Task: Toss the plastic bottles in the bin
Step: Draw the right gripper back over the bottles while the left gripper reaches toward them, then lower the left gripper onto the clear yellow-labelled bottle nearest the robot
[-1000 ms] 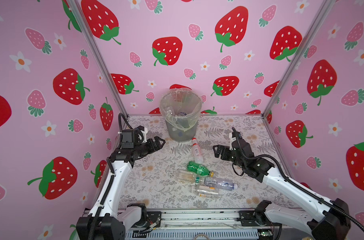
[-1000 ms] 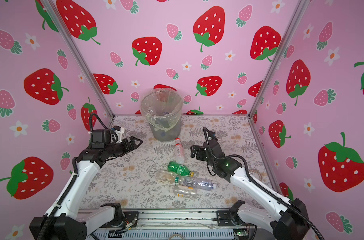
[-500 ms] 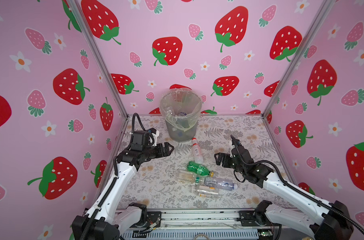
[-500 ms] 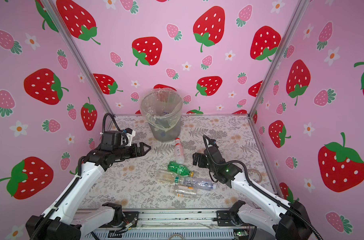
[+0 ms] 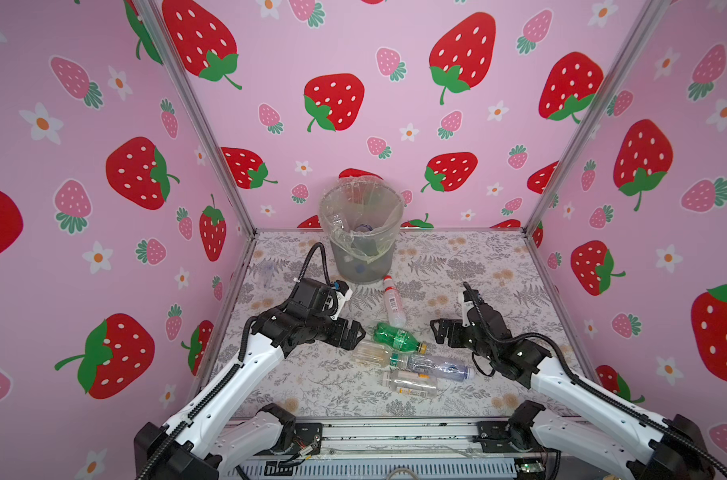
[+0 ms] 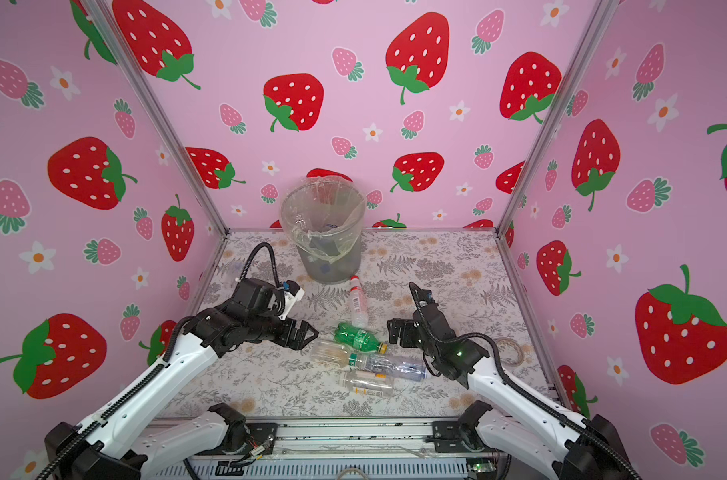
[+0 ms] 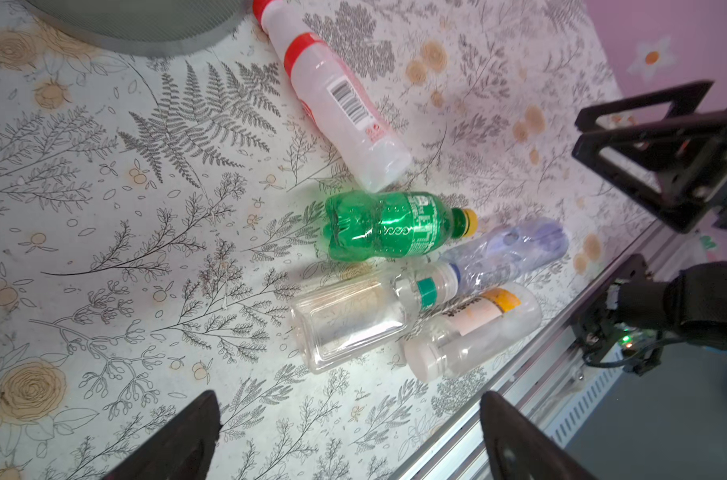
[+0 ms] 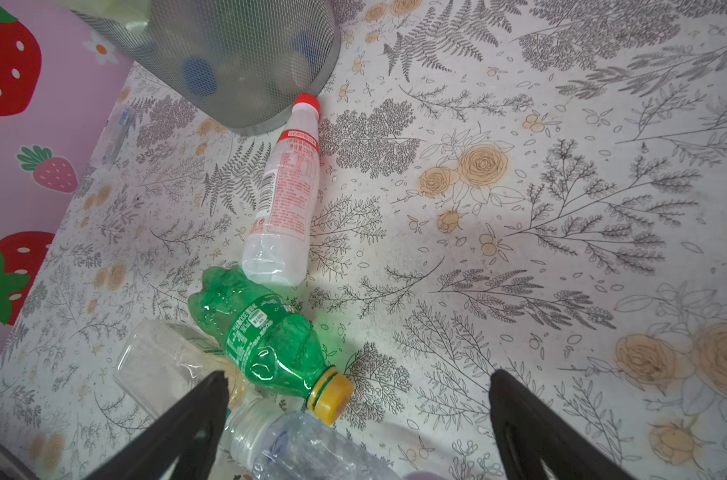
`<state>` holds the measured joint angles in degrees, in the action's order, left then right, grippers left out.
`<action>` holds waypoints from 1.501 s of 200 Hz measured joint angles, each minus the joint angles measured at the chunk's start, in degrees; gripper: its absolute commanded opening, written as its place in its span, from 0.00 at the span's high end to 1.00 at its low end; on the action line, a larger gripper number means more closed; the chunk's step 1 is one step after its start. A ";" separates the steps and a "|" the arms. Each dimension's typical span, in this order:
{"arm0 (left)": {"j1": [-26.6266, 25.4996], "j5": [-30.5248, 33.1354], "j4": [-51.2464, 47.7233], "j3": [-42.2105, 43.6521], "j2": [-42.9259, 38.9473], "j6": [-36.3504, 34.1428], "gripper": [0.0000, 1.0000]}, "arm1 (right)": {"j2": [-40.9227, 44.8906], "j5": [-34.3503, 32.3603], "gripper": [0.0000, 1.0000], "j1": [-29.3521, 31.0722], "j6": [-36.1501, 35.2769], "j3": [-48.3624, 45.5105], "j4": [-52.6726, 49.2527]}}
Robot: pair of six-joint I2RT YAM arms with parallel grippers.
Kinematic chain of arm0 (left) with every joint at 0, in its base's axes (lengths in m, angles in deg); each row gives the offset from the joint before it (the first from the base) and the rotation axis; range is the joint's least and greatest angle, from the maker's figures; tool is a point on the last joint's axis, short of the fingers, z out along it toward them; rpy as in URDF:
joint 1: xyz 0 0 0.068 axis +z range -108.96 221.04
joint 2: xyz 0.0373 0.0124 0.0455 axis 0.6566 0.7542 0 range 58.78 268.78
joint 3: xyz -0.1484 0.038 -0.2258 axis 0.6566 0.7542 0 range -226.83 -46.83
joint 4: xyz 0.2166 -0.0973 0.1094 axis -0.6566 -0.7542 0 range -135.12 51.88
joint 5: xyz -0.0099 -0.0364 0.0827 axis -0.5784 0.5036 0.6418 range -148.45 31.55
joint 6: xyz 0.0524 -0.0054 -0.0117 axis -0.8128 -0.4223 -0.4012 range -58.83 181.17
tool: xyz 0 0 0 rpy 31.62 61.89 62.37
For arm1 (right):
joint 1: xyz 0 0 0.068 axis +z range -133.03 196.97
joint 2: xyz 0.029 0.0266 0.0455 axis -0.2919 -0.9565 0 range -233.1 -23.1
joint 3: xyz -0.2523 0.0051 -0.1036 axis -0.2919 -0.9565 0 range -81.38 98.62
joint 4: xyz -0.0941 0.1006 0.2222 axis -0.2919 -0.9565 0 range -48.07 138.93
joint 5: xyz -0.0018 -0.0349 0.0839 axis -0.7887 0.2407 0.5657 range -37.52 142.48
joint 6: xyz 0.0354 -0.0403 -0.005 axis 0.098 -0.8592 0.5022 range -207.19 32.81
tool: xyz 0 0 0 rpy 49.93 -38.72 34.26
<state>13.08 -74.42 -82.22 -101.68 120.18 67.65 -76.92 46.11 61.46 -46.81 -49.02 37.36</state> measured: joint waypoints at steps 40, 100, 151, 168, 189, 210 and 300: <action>-6.93 4.48 -2.34 -1.33 4.39 -2.64 0.01 | 0.44 0.66 0.01 0.00 -1.66 -0.17 -0.26; -26.10 9.14 4.35 -0.76 4.39 -1.46 0.01 | 3.04 -1.27 0.01 0.00 -3.58 -0.17 -2.67; -35.39 11.72 12.37 0.68 10.82 -2.01 0.01 | 6.91 -4.68 0.01 -0.02 -4.02 -0.33 -5.31; -38.47 13.49 13.46 0.66 15.50 -2.67 0.01 | 8.39 -5.33 0.01 -0.02 -4.00 -0.59 -5.86; -40.83 15.30 14.21 0.55 20.68 -3.72 0.02 | 9.46 -5.86 0.01 -0.04 -3.96 -0.66 -6.97; -41.99 17.16 14.38 0.22 24.52 -4.26 0.03 | 9.97 -6.14 0.01 -0.02 -3.91 -0.66 -8.09; -43.19 19.37 18.51 -0.28 28.79 -5.31 0.11 | 11.91 -6.75 0.01 -0.13 -2.93 -1.05 -9.64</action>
<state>-30.11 -55.05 -63.71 -101.96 148.97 62.34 -65.01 39.36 61.33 -49.74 -50.07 27.72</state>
